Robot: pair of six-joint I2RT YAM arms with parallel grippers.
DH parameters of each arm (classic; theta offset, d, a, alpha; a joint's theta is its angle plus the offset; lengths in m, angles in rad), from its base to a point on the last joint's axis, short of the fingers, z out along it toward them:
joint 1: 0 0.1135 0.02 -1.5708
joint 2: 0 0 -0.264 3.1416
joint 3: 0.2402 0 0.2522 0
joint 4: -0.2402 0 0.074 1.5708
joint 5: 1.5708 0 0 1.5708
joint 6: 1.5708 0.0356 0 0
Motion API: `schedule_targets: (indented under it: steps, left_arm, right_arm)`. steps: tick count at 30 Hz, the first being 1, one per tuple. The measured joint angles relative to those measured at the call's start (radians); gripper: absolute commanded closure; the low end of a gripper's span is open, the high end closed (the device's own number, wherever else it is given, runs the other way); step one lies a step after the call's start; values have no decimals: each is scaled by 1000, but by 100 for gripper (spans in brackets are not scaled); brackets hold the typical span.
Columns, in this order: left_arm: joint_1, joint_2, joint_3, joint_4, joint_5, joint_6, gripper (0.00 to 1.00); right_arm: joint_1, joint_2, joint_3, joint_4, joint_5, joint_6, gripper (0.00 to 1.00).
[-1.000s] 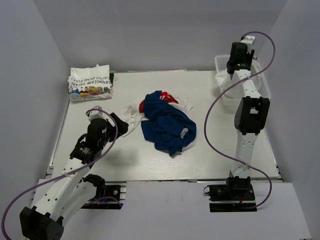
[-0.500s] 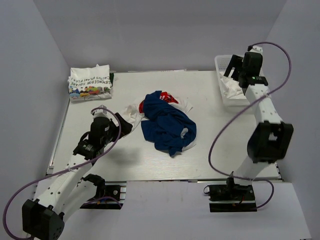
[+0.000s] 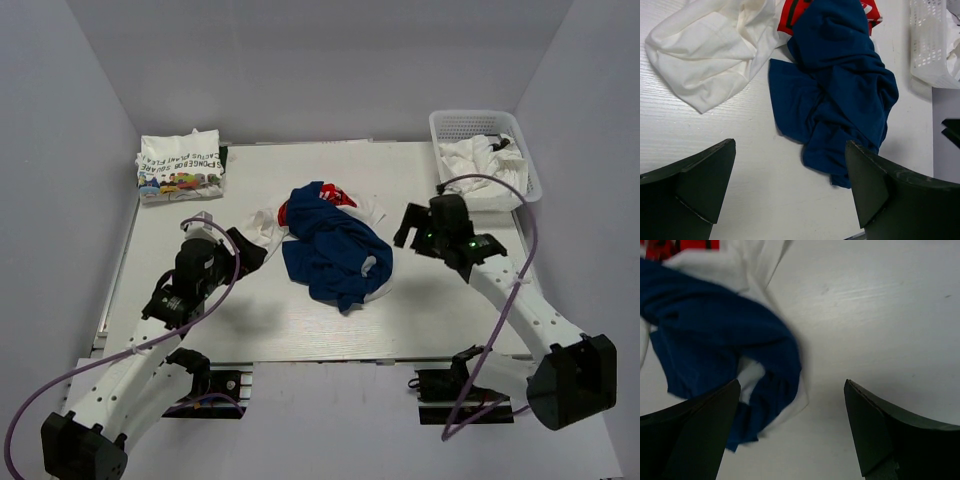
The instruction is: Fold and stack the t-shirts
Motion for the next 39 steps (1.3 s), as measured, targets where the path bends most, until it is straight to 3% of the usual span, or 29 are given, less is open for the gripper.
schedule_targets:
  steps: [5,8,13,22,23,27,28,31,34,35,39]
  left_arm:
    - [0,10,-5,-20,-5,-3,0]
    - [0,22,0,-60,-13,-12,0]
    - [0,-3,30,-117,-31,-38,0]
    - [0,8,99,-195,-58,-49,0]
    - [0,12,105,-198,-58,-49,0]
    - [0,12,108,-213,-58,-49,0]
    - [0,11,108,-216,-58,-50,0]
    - [0,7,108,-220,-58,-50,0]
    - [0,5,108,-224,-61,-50,0]
    - [0,4,108,-225,-63,-50,0]
    - [0,4,108,-225,-71,-50,0]
  right_arm:
    - [288,5,20,-60,67,51,10]
    - [397,153,126,-54,126,12,10]
    - [410,512,413,27,192,-185,10]
    - [399,570,386,166,89,-505,10]
    - [397,584,388,174,79,-524,13]
    - [396,661,396,178,31,-563,42]
    - [396,674,394,177,22,-564,61]
    - [396,678,369,188,-9,-554,83]
    - [402,653,359,190,-2,-537,90]
    - [407,632,354,187,10,-533,99]
    - [431,470,337,195,56,-504,100]
